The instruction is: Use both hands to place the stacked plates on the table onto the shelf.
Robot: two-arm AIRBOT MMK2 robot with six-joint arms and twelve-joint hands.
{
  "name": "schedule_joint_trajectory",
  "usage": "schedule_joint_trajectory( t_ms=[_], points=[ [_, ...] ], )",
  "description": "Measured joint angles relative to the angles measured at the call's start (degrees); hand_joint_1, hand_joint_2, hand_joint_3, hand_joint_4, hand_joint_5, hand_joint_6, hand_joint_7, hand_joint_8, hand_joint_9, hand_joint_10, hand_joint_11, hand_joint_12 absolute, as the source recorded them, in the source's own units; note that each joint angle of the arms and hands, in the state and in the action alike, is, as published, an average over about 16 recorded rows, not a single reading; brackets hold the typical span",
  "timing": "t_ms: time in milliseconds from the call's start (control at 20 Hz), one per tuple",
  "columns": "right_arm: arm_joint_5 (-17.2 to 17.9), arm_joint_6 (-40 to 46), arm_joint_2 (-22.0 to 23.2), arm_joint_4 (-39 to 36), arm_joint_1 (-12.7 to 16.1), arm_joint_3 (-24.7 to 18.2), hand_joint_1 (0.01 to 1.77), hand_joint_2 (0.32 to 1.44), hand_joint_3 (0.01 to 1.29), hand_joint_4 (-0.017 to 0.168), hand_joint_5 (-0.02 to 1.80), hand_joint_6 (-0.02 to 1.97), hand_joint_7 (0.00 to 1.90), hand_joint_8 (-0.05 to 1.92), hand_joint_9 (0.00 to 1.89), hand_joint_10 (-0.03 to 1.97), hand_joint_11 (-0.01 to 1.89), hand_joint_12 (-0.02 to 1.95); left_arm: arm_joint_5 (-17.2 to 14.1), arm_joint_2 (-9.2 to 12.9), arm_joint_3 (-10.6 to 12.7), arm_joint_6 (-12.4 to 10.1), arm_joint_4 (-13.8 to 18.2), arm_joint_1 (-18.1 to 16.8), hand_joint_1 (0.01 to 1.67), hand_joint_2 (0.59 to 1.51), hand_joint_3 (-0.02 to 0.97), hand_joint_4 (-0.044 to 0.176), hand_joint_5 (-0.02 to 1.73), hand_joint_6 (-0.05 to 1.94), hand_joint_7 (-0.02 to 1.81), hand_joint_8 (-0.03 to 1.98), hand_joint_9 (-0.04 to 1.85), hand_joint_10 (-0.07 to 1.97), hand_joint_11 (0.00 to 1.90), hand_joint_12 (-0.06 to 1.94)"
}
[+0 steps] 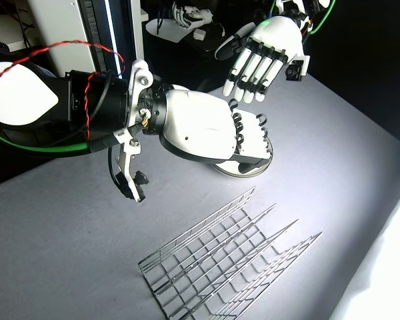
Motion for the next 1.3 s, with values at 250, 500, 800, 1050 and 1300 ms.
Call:
schedule_joint_trajectory(
  t_ms=[250, 500, 800, 1050, 1300],
  points=[
    [1.31, 0.01, -0.41, -0.22, -0.27, 0.74, 0.02, 1.19, 0.04, 0.001, 0.02, 0.20, 0.01, 0.52, 0.02, 0.68, 0.01, 0.67, -0.32, 0.02, 0.70, -1.68, 1.86, -0.19, 0.04, 1.222, 0.042, 0.000, 0.13, 0.08, 0.14, 0.15, 0.12, 0.26, 0.09, 0.48],
    [4.00, 0.01, -0.79, -0.58, -1.48, 1.87, 0.02, 1.17, 0.04, 0.001, 0.02, 0.10, 0.01, 0.26, 0.02, 0.36, 0.01, 0.34, -1.02, -0.04, 1.81, -5.01, 5.71, -1.26, 0.03, 1.233, 0.039, 0.000, 0.06, 0.03, 0.06, 0.06, 0.06, 0.12, 0.05, 0.23],
    [8.33, 0.02, -1.28, -0.95, -3.42, 3.68, 0.02, 1.17, 0.02, 0.001, 0.02, 0.02, 0.01, 0.02, 0.02, 0.01, 0.01, 0.00, -3.76, -1.44, 5.22, -10.86, 14.23, -3.48, 0.02, 1.243, 0.025, 0.000, 0.02, 0.01, 0.02, -0.01, 0.02, 0.02, 0.02, -0.01],
    [11.04, 0.02, -1.37, -1.28, -4.88, 4.63, 0.02, 1.17, 0.02, 0.001, 0.02, 0.02, 0.01, 0.01, 0.02, 0.01, 0.01, 0.00, -7.03, -3.80, 9.91, -14.84, 21.89, -6.25, 0.02, 1.240, 0.022, -0.001, 0.02, 0.01, 0.02, -0.01, 0.02, 0.02, 0.02, -0.01],
    [11.84, 0.00, -1.38, -1.85, -5.37, 4.93, 0.02, 1.17, 0.02, 0.002, 0.02, 0.02, 0.01, 0.01, 0.02, 0.01, 0.01, 0.00, -10.68, -7.04, 15.30, -15.67, 29.59, -8.22, 0.02, 1.234, 0.021, 0.000, 0.02, 0.01, 0.02, -0.01, 0.02, 0.02, 0.02, -0.01]
  ],
)
